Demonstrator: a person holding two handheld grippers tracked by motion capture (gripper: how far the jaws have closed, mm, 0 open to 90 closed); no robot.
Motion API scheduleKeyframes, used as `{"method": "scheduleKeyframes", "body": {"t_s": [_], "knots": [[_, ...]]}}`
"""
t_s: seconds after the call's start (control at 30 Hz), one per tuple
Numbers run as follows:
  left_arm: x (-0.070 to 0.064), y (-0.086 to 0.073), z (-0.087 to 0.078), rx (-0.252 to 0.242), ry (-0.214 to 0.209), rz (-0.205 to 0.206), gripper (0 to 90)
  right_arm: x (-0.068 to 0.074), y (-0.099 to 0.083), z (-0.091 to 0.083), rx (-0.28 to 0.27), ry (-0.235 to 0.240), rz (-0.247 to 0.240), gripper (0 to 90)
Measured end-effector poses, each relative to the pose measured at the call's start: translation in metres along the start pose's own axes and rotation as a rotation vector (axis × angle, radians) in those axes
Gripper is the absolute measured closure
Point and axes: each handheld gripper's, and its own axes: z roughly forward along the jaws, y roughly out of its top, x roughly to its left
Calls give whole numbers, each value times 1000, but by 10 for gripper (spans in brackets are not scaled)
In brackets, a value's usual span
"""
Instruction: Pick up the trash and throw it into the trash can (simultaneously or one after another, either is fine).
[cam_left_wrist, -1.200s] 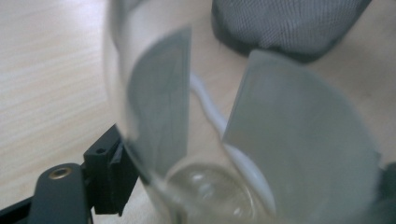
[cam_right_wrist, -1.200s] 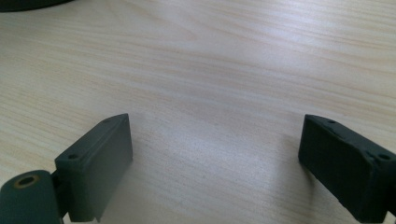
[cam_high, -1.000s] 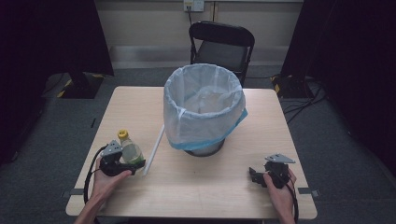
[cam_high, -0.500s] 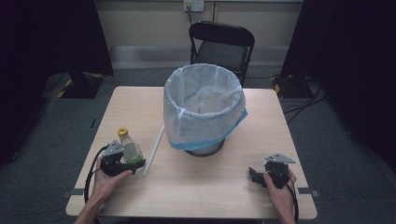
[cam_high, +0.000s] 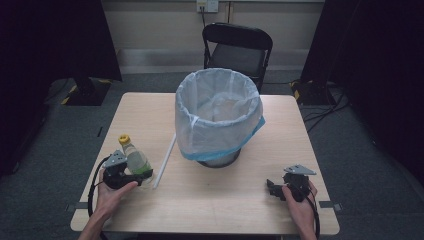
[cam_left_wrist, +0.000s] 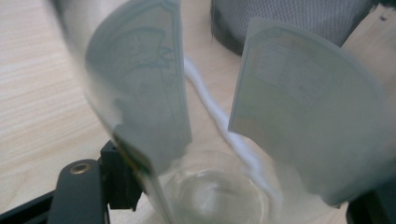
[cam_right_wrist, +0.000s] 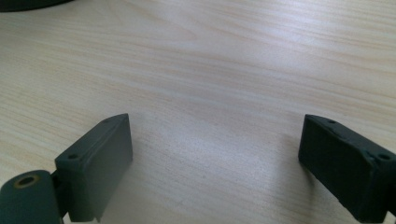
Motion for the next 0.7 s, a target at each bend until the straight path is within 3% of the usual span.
{"method": "scheduleKeyframes", "body": {"t_s": [0.2,0.23,0.53,0.7], "knots": [[1,5,-4,-28,-15,-30,283,0,0,0,0,0,0,89],[-2,7,-4,-19,3,0,282,0,0,0,0,0,0,89],[-6,32,-8,-82,-37,3,283,0,0,0,0,0,0,89],[-11,43,-11,-95,-33,23,283,0,0,0,0,0,-1,90]]}}
